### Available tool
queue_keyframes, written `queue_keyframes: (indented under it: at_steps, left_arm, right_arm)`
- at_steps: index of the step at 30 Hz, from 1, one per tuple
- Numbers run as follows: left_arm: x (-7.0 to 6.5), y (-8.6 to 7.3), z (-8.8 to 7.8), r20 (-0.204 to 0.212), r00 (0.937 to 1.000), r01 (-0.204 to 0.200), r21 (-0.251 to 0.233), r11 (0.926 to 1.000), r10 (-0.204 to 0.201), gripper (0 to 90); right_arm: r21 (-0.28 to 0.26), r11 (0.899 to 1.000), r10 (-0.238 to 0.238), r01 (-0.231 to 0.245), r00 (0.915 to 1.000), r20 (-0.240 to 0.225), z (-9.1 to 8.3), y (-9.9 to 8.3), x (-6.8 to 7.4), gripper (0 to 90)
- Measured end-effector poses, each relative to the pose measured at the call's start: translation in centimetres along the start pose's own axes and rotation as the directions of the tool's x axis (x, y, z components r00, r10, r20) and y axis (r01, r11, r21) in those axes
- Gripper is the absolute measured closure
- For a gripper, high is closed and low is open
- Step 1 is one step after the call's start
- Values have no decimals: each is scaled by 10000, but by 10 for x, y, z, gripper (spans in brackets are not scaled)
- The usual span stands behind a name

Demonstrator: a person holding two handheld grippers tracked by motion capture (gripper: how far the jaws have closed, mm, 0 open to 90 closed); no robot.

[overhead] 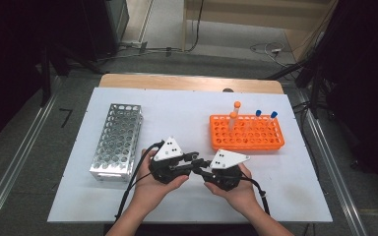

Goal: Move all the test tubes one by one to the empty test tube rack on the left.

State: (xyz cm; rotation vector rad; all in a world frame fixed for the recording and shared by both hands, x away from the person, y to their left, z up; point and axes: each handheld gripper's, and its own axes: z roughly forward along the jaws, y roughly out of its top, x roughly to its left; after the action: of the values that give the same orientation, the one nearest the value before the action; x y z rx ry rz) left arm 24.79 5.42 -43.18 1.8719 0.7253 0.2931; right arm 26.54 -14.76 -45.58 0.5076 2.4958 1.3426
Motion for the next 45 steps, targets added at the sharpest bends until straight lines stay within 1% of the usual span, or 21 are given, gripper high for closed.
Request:
queue_keyframes:
  at_steps: [10,15,18,19,20,24,25,26,27,28,29,30,33,34,35,36,40,41,43,44,45]
  left_arm:
    - [2,2,-1,-254,9996,-104,-5,9999,103,759]
    - [10,9,-9,-428,9991,32,-202,9998,-41,760]
    - [18,12,-14,-525,9985,163,-336,9993,-181,760]
    - [18,12,-14,-525,9985,163,-336,9993,-181,760]
    - [21,12,-15,-612,9978,214,-397,9990,-238,760]
    - [32,14,-21,-788,9961,358,-535,9979,-400,760]
    - [34,15,-22,-845,9955,390,-557,9977,-436,760]
    - [37,15,-23,-917,9947,411,-588,9974,-464,760]
    - [39,15,-24,-970,9942,416,-597,9973,-473,760]
    - [42,16,-25,-1046,9933,430,-576,9974,-488,760]
    - [46,17,-26,-1116,9925,439,-528,9976,-495,760]
    - [49,17,-27,-1149,9920,461,-503,9977,-517,760]
    - [57,22,-32,-1316,9898,474,-502,9976,-537,760]
    - [59,24,-34,-1400,9889,427,-487,9979,-492,760]
    - [61,25,-36,-1482,9877,426,-510,9978,-497,760]
    - [64,27,-38,-1551,9869,379,-487,9981,-450,760]
    - [75,30,-43,-1887,9800,523,-590,9969,-626,761]
    - [81,30,-44,-2056,9766,529,-563,9970,-634,760]
    - [84,30,-45,-2095,9756,558,-559,9969,-663,760]
    - [87,31,-46,-2157,9739,591,-588,9965,-705,760]
    - [91,31,-48,-2189,9725,673,-636,9957,-797,760]
  right_arm:
    - [-72,10000,62,-62,10000,-34,1,0,-1,726]
    - [-331,9993,155,-152,9998,107,-5,0,-7,529]
    - [-495,9975,533,-514,9979,374,-13,-1,-15,391]
    - [-495,9975,533,-514,9979,374,-13,-1,-15,391]
    - [-627,9954,753,-727,9963,413,-20,-2,-21,297]
    - [-815,9927,934,-885,9939,579,-31,-8,-28,215]
    - [-814,9918,1044,-981,9916,765,-39,-13,-33,121]
    - [-833,9901,1199,-1129,9891,851,-43,-16,-36,80]
    - [-833,9901,1199,-1129,9891,851,-43,-16,-36,80]
    - [-1000,9839,1569,-1480,9837,877,-52,-24,-43,23]
    - [-1000,9839,1569,-1480,9837,877,-52,-24,-43,23]
    - [-1154,9764,1932,-1825,9771,896,-61,-32,-52,1]
    - [-1339,9703,2161,-2013,9705,1071,-77,-40,-60,0]
    - [-1339,9703,2161,-2013,9705,1071,-77,-40,-60,0]
    - [-1462,9660,2325,-2133,9639,1297,-89,-46,-64,0]
    - [-1462,9660,2325,-2133,9639,1297,-89,-46,-64,0]
    - [-1756,9565,2644,-2331,9468,1833,-107,-62,-72,0]
    - [-1749,9584,2582,-2254,9461,1954,-109,-65,-73,0]
    - [-1753,9588,2578,-2235,9438,2068,-111,-67,-74,0]
    - [-1911,9520,2755,-2393,9416,1935,-116,-70,-76,0]
    - [-1911,9520,2755,-2393,9416,1935,-116,-70,-76,0]
